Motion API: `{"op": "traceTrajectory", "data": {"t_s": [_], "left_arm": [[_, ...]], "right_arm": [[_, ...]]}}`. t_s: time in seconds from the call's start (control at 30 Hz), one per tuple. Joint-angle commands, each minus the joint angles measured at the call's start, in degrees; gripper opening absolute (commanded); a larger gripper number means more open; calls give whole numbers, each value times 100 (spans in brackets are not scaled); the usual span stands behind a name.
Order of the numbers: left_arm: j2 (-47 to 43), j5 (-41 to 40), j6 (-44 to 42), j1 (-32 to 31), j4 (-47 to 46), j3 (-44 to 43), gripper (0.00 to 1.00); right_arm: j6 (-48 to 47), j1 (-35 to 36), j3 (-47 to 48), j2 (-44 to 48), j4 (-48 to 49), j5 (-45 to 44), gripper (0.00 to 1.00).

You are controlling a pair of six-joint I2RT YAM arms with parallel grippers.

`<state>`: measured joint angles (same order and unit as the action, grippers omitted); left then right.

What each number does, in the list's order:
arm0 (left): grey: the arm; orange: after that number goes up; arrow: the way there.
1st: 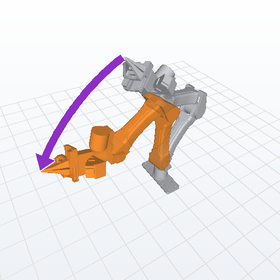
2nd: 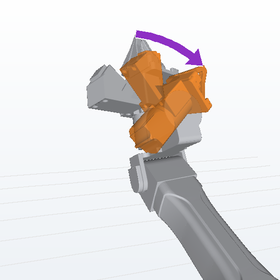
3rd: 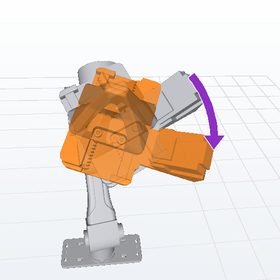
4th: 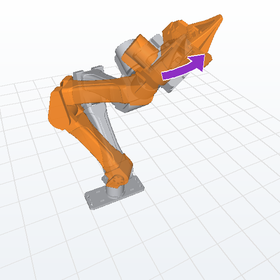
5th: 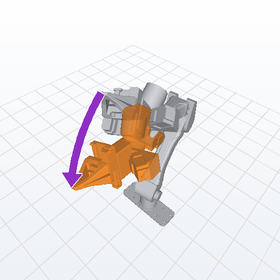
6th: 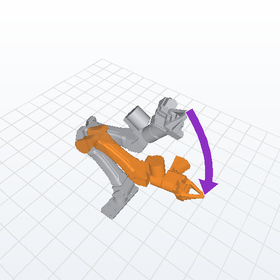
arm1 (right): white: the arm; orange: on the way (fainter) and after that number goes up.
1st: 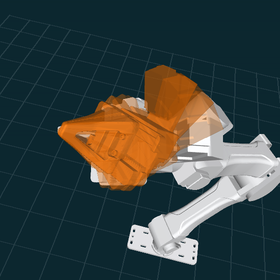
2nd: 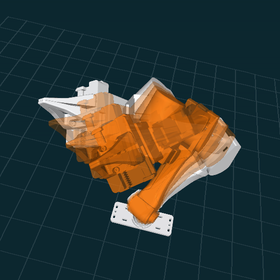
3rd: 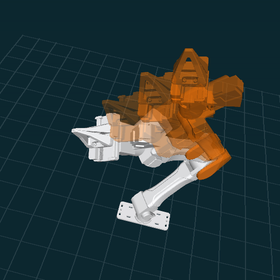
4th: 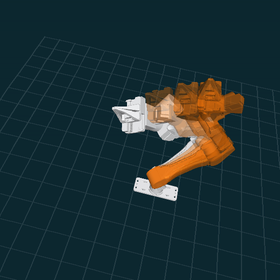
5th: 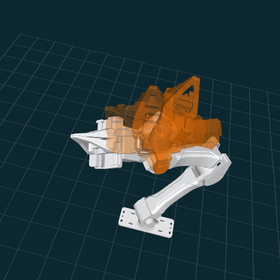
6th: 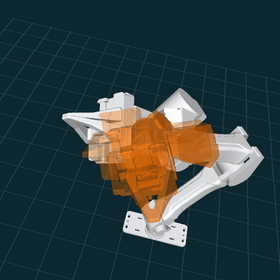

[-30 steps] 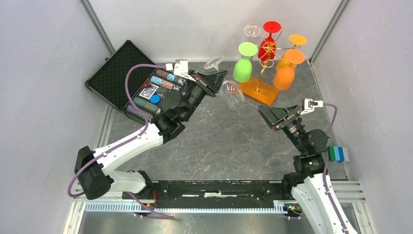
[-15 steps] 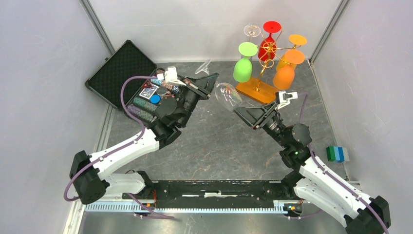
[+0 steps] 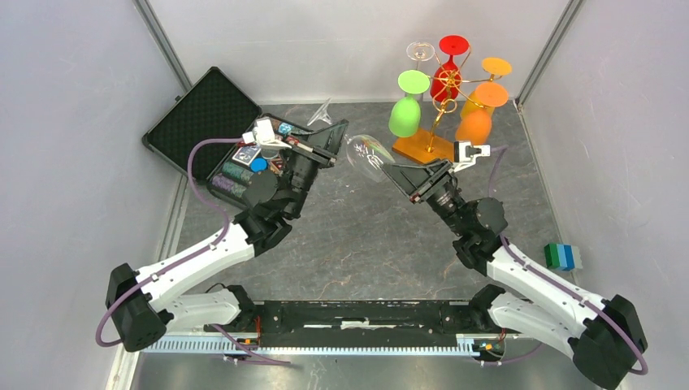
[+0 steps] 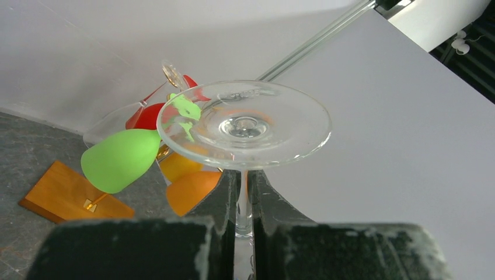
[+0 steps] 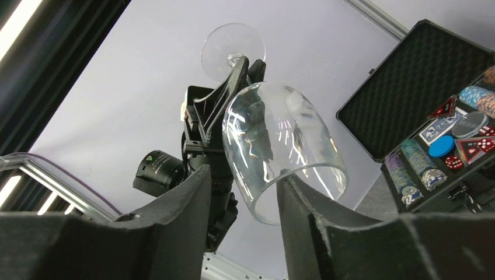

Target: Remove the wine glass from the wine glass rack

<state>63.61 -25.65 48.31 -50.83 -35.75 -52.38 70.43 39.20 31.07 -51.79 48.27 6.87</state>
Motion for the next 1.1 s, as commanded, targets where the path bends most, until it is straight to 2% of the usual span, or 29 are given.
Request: {"op": "traceTrajectory", "data": {"t_s": [0.0, 0.1, 0.2, 0.3, 0.33, 0.4, 0.53, 0.6, 0.67, 0.87, 1.07], "left_arm": [[-270, -287, 213, -15, -448, 134, 2], [-366, -356, 230, -13, -518, 306, 2], [-476, -405, 240, -13, -549, 487, 2], [-633, -439, 233, -7, -560, 672, 11], [-703, -449, 202, -8, -564, 740, 18], [-853, -475, 100, -7, -550, 878, 33], [-1324, -587, -173, -6, -412, 1251, 74], [-1595, -593, -388, -6, -248, 1445, 86], [-1898, -563, -614, -8, 33, 1637, 93], [-2850, -296, -1832, -13, 1707, 1781, 99], [-3174, -1129, -3280, -10, 3961, 1104, 100]], "right_arm": [[-206, 104, 330, -148, 761, -84, 46], [-237, 131, 322, -218, 811, -113, 35], [-239, 147, 303, -324, 876, -123, 20], [-262, 154, 310, -433, 877, -94, 7], [-282, 162, 320, -475, 873, -91, 2], [-374, 175, 386, -544, 759, -85, 0], [-815, 180, 618, -625, 192, -78, 0], [-1135, 180, 768, -606, -234, -133, 0], [-1544, 178, 1012, -596, -855, -216, 0], [-3112, 184, 2188, -869, -3389, -520, 0], [-5136, 376, 4072, -1875, -6116, -634, 0]]}}
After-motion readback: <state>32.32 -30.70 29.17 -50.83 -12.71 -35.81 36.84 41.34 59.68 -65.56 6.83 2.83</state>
